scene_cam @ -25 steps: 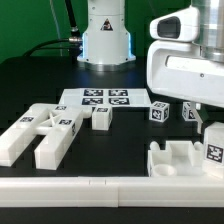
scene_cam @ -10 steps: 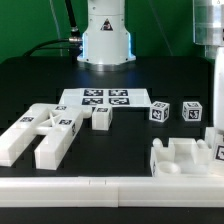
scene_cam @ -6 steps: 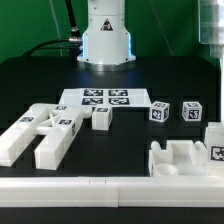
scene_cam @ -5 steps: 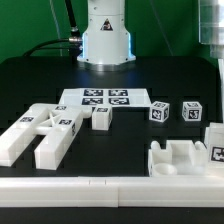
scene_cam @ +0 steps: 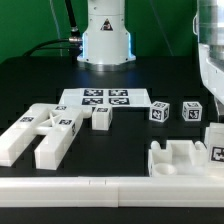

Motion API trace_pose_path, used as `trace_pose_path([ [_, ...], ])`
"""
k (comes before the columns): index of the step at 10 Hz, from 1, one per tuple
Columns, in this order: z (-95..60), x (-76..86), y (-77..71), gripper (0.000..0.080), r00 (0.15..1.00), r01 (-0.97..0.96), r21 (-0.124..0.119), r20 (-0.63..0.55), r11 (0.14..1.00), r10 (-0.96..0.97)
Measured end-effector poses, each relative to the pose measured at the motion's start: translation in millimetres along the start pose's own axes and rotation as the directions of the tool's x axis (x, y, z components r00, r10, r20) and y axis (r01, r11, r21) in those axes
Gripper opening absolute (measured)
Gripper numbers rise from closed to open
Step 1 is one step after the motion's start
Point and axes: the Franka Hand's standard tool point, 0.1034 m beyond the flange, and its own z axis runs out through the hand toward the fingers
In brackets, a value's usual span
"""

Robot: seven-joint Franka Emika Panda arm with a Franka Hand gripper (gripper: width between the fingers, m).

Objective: Assemble chair

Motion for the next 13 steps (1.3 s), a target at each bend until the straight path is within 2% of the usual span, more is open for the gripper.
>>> trace_pose_path([
  [2, 0.2, 1.5, 0.7, 0.0648, 0.989, 0.146, -0.006, -0.001, 0.989, -0.146],
  [3, 0.5, 8.1, 6.1, 0.0648, 0.954, 0.301, -0.047, 0.005, 0.952, -0.301],
  [4, -0.2, 13.4, 7.4, 0.0648, 0.907, 0.420, -0.066, 0.009, 0.905, -0.420],
  [6, -0.3, 20.2, 9.4, 0.0648, 0.805, 0.592, -0.089, 0.016, 0.801, -0.593],
  [7, -1.1, 24.7, 9.3, 0.0648, 0.728, 0.683, -0.102, 0.018, 0.723, -0.685],
  [8, -2.2, 27.9, 7.9, 0.0648, 0.645, 0.762, -0.105, 0.024, 0.639, -0.764],
  [10, -2.1, 29.9, 7.9, 0.0648, 0.550, 0.832, -0.108, 0.032, 0.544, -0.835],
  [11, -2.3, 31.9, 7.6, 0.0648, 0.446, 0.892, -0.109, 0.041, 0.439, -0.894],
  [12, -2.3, 32.5, 7.6, 0.0648, 0.410, 0.908, -0.114, 0.043, 0.403, -0.911],
  [13, -2.7, 32.2, 7.6, 0.0648, 0.329, 0.939, -0.125, 0.047, 0.321, -0.943],
])
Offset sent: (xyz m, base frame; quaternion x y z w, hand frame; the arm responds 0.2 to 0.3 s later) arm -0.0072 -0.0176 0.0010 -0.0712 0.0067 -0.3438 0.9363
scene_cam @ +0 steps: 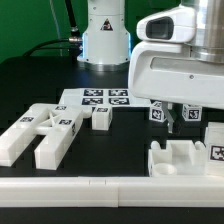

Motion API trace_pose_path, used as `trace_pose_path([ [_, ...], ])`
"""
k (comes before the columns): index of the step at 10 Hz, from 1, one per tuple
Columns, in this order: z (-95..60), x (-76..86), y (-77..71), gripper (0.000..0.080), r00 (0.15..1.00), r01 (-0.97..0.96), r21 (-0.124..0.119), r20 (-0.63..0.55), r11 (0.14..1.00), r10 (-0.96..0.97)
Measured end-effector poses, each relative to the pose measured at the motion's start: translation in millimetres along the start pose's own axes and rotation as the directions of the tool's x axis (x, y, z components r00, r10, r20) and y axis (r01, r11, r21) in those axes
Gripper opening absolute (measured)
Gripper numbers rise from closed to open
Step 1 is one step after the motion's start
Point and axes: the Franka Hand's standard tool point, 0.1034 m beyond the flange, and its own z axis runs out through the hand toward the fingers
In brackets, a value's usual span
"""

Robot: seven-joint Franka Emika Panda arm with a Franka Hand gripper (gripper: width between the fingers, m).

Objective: Assemble chair

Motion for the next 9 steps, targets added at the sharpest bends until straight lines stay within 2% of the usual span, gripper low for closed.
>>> trace_pose_path([
  [2, -0.2, 0.3, 0.2, 0.0648, 0.992, 0.127, -0.011, -0.003, 0.992, -0.127],
  [3, -0.2, 0.3, 0.2, 0.0648, 0.993, 0.114, -0.010, -0.004, 0.993, -0.114],
  [4, -0.2, 0.5, 0.4, 0.0530, 0.993, 0.114, -0.011, -0.004, 0.993, -0.114],
  [5, -0.2, 0.5, 0.5, 0.0530, 0.994, 0.114, -0.011, -0.004, 0.993, -0.114],
  [6, -0.2, 0.5, 0.5, 0.0329, 0.994, 0.113, -0.011, -0.004, 0.994, -0.113],
  [9, -0.3, 0.8, 0.5, 0.0290, 0.999, 0.051, -0.010, -0.005, 0.999, -0.051],
])
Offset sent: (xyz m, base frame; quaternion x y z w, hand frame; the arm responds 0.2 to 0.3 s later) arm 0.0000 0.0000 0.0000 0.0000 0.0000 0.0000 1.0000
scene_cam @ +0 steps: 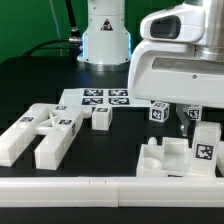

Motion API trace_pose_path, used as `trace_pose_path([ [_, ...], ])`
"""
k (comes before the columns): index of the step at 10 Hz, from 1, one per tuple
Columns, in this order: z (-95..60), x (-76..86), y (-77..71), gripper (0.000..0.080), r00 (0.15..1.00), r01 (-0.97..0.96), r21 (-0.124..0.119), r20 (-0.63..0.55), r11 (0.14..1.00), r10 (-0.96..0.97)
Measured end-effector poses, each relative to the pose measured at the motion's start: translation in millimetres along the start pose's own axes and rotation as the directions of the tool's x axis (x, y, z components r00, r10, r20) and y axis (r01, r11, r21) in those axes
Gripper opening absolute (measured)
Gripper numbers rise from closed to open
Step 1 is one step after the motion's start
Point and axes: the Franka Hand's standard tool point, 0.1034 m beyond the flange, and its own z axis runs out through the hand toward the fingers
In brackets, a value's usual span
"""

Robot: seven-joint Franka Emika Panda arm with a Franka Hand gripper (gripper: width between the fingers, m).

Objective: Assemble chair

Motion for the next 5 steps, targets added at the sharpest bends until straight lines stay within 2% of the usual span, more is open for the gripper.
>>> trace_pose_path([
  [2, 0.0, 0.0, -0.3, 0.0290, 0.987, -0.160, 0.004, 0.001, 0.987, 0.160],
  [5, -0.2, -0.8, -5.1, 0.0291, 0.901, -0.433, 0.014, -0.003, 0.901, 0.433],
])
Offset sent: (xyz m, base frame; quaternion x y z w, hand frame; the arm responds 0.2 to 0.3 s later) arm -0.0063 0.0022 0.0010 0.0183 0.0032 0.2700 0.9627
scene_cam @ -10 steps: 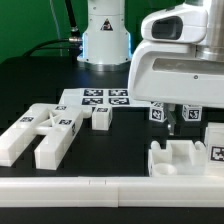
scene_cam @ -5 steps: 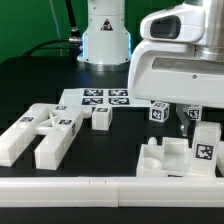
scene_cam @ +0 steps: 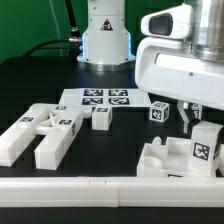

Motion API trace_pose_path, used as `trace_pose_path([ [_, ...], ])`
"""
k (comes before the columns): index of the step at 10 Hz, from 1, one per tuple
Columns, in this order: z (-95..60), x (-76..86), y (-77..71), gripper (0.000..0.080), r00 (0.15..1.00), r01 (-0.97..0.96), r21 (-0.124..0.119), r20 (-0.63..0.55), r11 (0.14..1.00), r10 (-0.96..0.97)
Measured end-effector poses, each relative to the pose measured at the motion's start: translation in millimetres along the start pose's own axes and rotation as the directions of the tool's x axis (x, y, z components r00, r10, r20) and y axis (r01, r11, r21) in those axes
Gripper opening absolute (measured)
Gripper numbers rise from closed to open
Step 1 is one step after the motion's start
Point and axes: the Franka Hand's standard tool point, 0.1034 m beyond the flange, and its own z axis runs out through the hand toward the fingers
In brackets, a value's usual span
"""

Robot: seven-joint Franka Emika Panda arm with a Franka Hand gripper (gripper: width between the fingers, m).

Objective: Assemble chair

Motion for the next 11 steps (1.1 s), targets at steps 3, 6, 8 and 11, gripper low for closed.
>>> trace_pose_path([
  [3, -0.2, -4.9, -4.2, 0.0291, 0.957, -0.290, 0.005, 0.012, 0.957, 0.290],
  [6, 0.1, -5.3, -4.5, 0.0291, 0.889, -0.458, 0.003, 0.013, 0.889, 0.458],
  [8, 0.1, -5.8, -4.9, 0.0291, 0.832, -0.555, 0.002, 0.015, 0.832, 0.555],
  [11, 0.3, -7.8, -10.8, 0.0291, 0.659, -0.752, 0.037, 0.030, 0.658, 0.751],
])
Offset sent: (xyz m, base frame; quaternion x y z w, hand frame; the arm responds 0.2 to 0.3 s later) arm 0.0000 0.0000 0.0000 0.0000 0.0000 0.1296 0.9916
